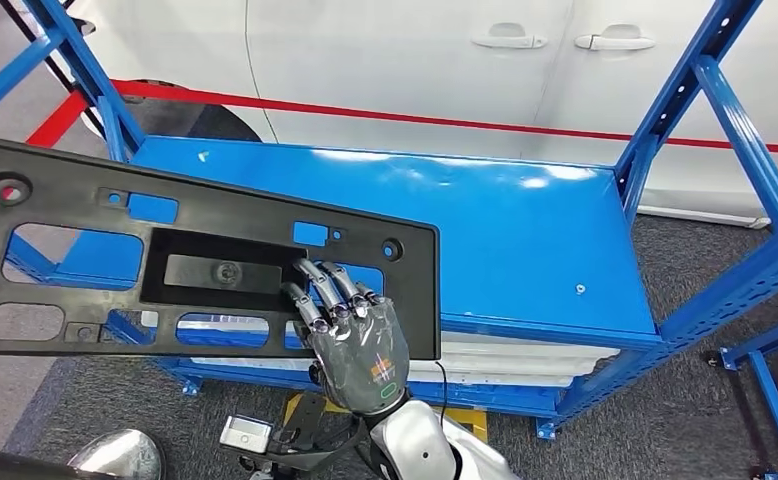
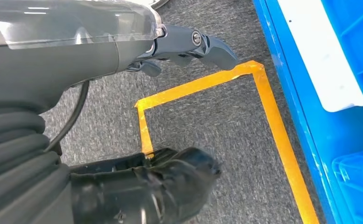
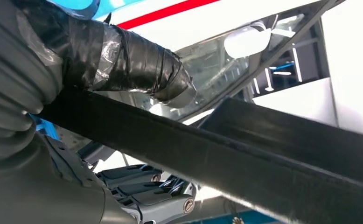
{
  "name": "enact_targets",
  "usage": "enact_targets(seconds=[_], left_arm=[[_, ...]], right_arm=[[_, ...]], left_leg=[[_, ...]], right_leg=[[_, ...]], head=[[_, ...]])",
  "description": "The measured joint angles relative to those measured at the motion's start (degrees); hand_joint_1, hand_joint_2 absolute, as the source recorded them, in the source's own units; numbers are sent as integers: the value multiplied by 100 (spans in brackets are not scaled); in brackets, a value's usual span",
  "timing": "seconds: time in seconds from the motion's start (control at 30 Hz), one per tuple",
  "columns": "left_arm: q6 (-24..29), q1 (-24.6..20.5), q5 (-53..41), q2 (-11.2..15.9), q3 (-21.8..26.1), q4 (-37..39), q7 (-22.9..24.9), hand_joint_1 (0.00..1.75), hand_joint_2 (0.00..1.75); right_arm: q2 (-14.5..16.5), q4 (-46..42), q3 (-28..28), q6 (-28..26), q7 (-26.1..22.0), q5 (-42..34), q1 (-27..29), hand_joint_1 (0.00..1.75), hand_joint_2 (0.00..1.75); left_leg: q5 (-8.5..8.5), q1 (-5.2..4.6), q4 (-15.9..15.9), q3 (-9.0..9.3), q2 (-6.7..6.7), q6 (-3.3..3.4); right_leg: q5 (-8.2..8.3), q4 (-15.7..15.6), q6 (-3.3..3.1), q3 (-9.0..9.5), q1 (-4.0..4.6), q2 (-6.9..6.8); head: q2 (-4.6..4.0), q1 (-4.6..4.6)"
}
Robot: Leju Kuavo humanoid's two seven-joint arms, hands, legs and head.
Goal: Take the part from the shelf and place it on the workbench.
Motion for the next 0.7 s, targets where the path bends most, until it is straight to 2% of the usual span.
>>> enact_targets(seconds=[0.1,0.17,0.2,0.27,0.3,0.33,0.37,0.43,0.5,0.57,0.63,0.7], left_arm=[[24,4,-120,-8,157,16,0,0,175],[28,-3,-157,-16,233,23,-1,0,175],[28,-6,-167,-20,256,27,-1,0,175],[31,-6,-180,-20,304,33,0,0,175],[34,-3,-192,-19,333,34,2,0,175],[40,-1,-206,-19,360,35,4,0,175],[49,0,-228,-19,384,35,5,0,175],[89,1,-285,-20,441,38,-3,0,175],[149,3,-341,-21,519,42,-21,0,175],[195,6,-375,-21,590,44,-32,0,175],[217,5,-395,-20,642,44,-36,0,175],[239,7,-389,-16,672,44,-46,0,175]], right_arm=[[14,38,-31,-4,78,0,-10,175,175],[14,56,-46,-3,105,0,-22,175,175],[13,62,-51,-3,112,0,-27,175,175],[10,85,-53,-2,121,0,-32,175,175],[6,103,-53,0,130,0,-31,175,175],[1,124,-54,2,146,0,-31,175,175],[-5,145,-54,2,174,0,-33,175,175],[-12,176,-56,2,255,0,-55,175,175],[-19,194,-57,1,349,0,-90,175,175],[-35,217,-62,1,420,-1,-115,175,175],[-49,235,-72,1,455,-2,-133,175,175],[-53,242,-77,-2,466,-3,-152,175,175]], left_leg=[[9,3,-105,29,-14,45],[52,35,-175,60,-11,108],[64,47,-195,70,-6,131],[61,41,-190,66,-2,151],[56,38,-182,64,0,156],[50,37,-170,62,-3,156],[42,37,-153,62,-10,154],[12,35,-109,60,-26,132],[-13,18,-66,45,-32,88],[-11,4,-61,34,-30,40],[-36,9,-42,21,-30,-14],[-250,22,274,-117,-30,-83]], right_leg=[[7,-30,96,1,-3,-8],[-137,139,155,-73,-4,-12],[-307,424,177,-203,-9,-14],[-655,1186,206,-562,-13,-15],[-752,1508,218,-718,-15,-16],[-706,1578,221,-757,-15,-16],[-563,1432,216,-690,-15,-17],[-181,640,179,-301,-10,-22],[-13,74,130,-30,10,-23],[-3,-8,92,0,31,-14],[24,-35,35,10,12,-9],[51,-72,-24,19,-20,-16]], head=[[0,3],[0,8],[0,9],[0,10],[0,10],[0,10],[0,11],[0,10],[0,8],[0,5],[0,6],[0,-2]])
